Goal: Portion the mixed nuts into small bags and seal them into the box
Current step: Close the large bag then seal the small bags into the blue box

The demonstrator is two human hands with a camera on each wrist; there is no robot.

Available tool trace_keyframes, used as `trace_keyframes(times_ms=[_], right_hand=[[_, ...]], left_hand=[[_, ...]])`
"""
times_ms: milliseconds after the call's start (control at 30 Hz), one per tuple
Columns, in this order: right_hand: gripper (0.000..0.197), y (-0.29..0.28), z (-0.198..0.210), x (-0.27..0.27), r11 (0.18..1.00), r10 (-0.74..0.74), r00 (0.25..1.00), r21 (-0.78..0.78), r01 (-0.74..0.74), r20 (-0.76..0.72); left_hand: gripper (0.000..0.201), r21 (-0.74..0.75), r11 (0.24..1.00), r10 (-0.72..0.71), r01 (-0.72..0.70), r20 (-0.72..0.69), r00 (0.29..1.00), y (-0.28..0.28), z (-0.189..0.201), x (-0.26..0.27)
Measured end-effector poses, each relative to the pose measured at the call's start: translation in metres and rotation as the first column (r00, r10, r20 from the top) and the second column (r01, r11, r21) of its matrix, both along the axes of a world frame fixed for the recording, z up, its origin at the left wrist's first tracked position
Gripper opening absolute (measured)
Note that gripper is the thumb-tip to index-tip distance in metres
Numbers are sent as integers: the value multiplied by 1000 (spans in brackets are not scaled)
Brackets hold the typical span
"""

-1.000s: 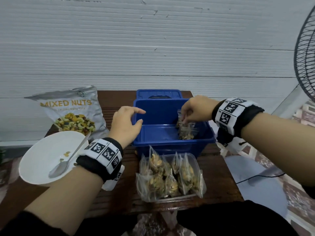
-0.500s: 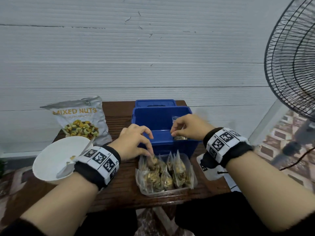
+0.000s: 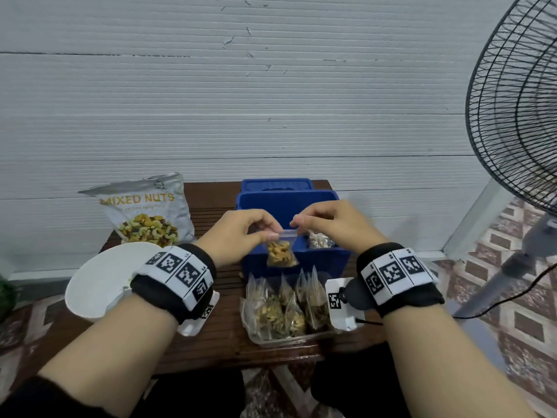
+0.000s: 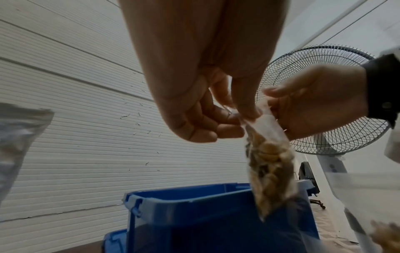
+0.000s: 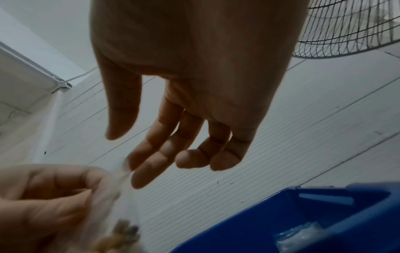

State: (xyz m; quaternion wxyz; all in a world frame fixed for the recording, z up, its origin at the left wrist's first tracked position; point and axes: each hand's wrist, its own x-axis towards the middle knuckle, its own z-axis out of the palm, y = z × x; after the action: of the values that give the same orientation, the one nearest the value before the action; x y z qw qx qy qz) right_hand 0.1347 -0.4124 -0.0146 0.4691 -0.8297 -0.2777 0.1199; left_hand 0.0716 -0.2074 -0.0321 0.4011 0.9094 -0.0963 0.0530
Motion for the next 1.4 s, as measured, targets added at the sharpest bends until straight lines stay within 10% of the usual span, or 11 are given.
trace_keyframes(times_ms=[1400], right_hand=[[34, 4, -18, 2, 983, -13, 1000, 183, 10, 13]], left_hand=[[17, -188, 980, 83, -70, 59, 995, -24, 4, -3]])
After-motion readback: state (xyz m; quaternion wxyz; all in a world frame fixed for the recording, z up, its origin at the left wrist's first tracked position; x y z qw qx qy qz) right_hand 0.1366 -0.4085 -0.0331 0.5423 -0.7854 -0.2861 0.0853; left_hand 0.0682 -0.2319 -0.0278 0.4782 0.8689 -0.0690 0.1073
